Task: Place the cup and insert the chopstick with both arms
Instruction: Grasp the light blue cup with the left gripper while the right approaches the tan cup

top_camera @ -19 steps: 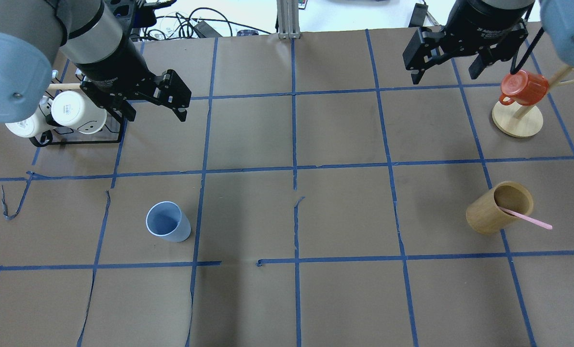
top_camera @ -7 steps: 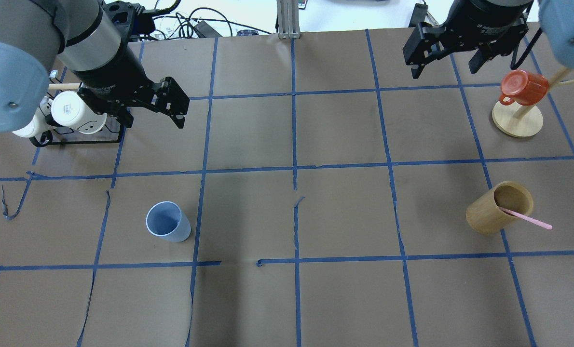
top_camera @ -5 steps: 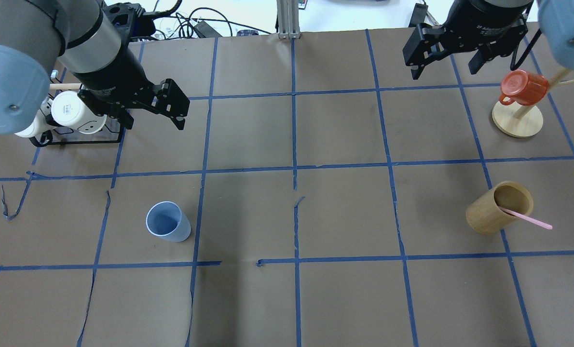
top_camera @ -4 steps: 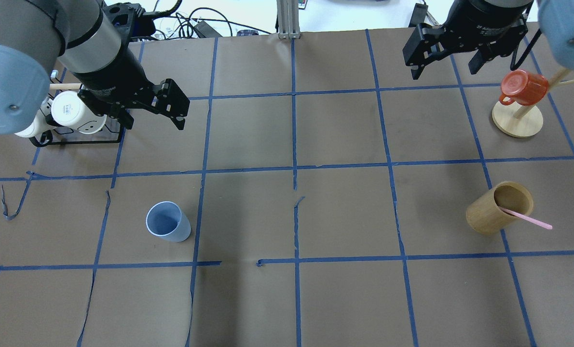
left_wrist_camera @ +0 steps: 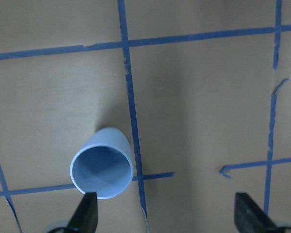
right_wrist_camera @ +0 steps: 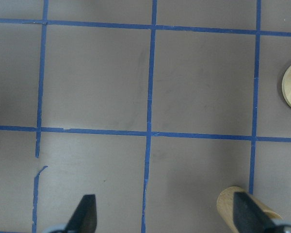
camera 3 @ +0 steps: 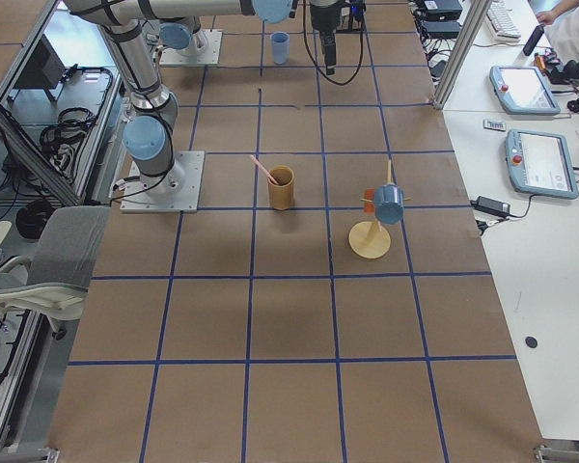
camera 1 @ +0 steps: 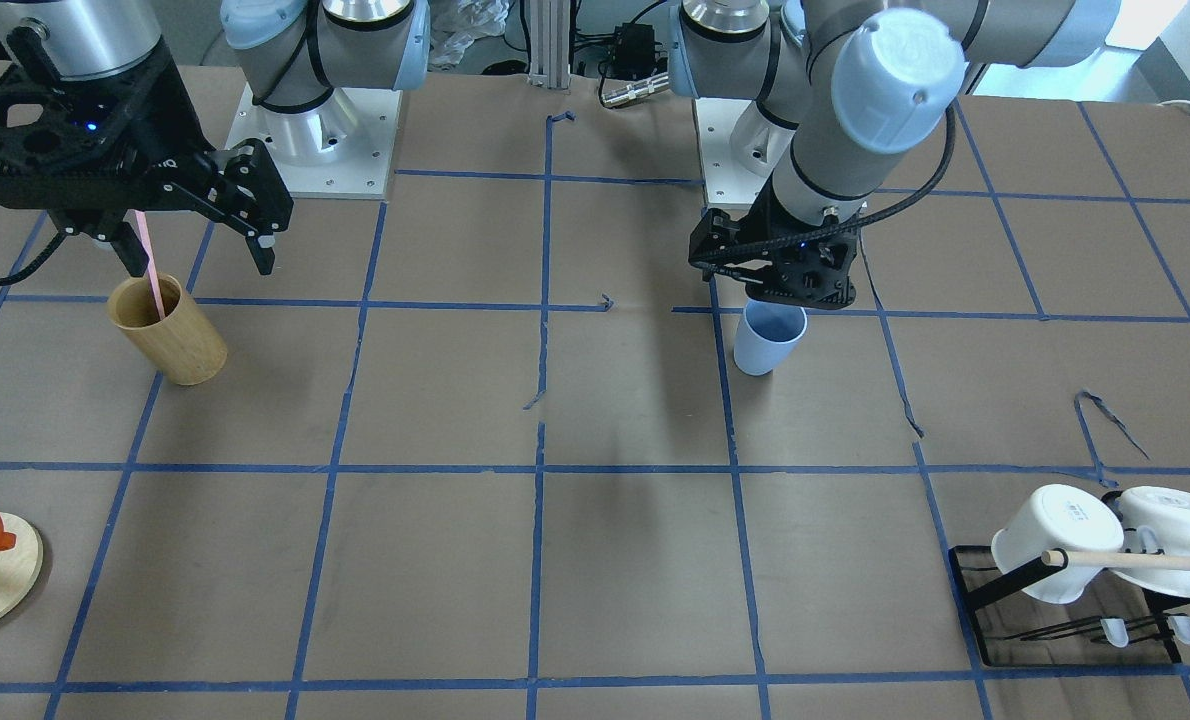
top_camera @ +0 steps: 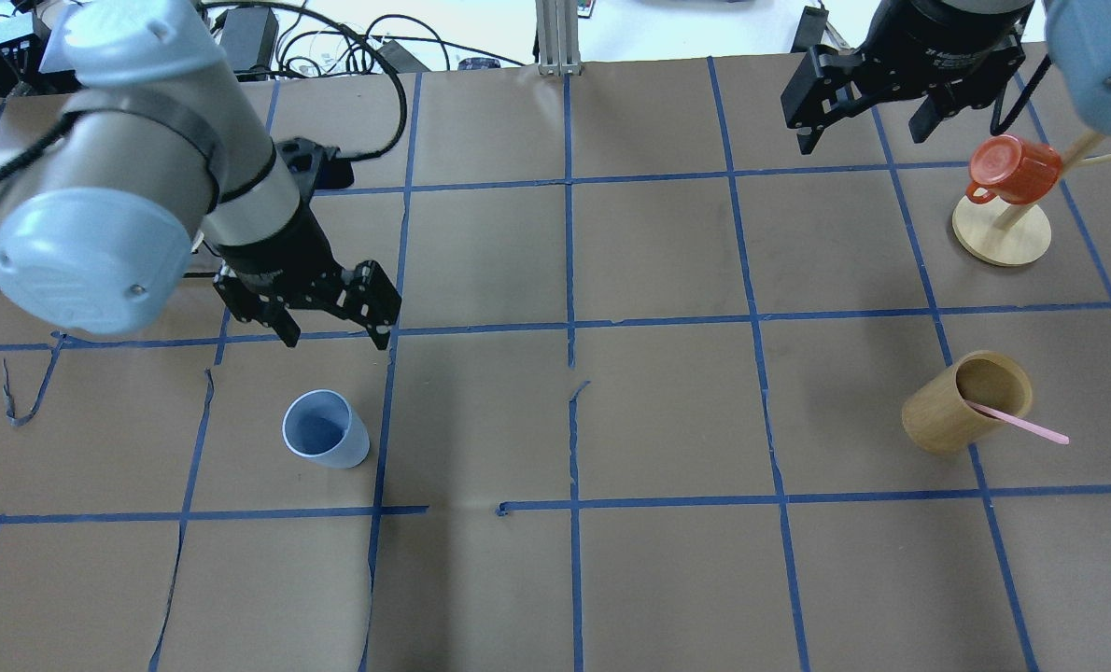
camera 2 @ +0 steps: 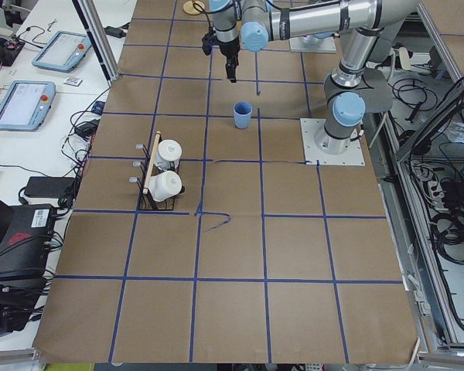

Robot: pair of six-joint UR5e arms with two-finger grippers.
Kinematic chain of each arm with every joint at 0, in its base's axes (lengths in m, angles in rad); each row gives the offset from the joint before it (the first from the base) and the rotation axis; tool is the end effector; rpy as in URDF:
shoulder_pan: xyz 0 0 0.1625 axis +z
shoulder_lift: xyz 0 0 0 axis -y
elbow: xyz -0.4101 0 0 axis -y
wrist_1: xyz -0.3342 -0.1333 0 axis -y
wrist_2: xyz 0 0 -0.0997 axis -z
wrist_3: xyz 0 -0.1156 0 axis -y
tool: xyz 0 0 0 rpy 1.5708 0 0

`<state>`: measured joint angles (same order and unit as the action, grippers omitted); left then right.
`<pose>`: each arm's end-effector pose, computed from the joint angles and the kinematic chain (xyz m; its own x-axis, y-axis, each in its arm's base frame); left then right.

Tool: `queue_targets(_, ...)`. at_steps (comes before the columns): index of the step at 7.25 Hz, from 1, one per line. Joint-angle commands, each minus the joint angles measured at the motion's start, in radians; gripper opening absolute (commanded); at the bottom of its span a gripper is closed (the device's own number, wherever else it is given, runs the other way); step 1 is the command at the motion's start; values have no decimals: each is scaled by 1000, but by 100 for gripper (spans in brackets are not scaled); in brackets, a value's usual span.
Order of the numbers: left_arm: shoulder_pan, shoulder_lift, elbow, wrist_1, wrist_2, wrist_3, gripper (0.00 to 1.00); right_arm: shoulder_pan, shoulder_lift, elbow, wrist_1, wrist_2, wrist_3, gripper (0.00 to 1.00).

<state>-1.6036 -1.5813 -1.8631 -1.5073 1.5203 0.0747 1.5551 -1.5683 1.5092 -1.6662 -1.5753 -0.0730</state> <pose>-0.1519 -0.3880 0.3371 -0.9934 0.0932 0.0666 0.1063 0.9667 0.2327 0.1257 -0.4530 0.4935 -0.9983 -0.0557 0.0157 -0.0575 0.9865 -0.1532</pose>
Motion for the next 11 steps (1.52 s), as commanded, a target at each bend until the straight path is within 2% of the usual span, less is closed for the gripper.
queue_targets(1,-18,9,-135,80,-2,11,100,0,1,0,-1,-2,-1,100)
queue_targets(3,-24,20,-232,230,3,32,98,0,-1,2,5,-5,-2,100)
queue_targets(4,-24,23,-285,280,6,134,99,0,1,2,0,-5,-2,100)
queue_targets(6,-24,21,-298,305,59,204,98,-1,1,2,3,-5,-2,100)
queue_targets(8,-24,0,-292,320,60,206,89,-1,1,2,2,-2,-4,100)
queue_targets(10,-24,-2,-288,322,61,214,9,-19,4,11,23,0,-54,100)
queue_targets(11,-24,-2,-286,322,63,217,0,-35,-5,46,29,0,-80,100)
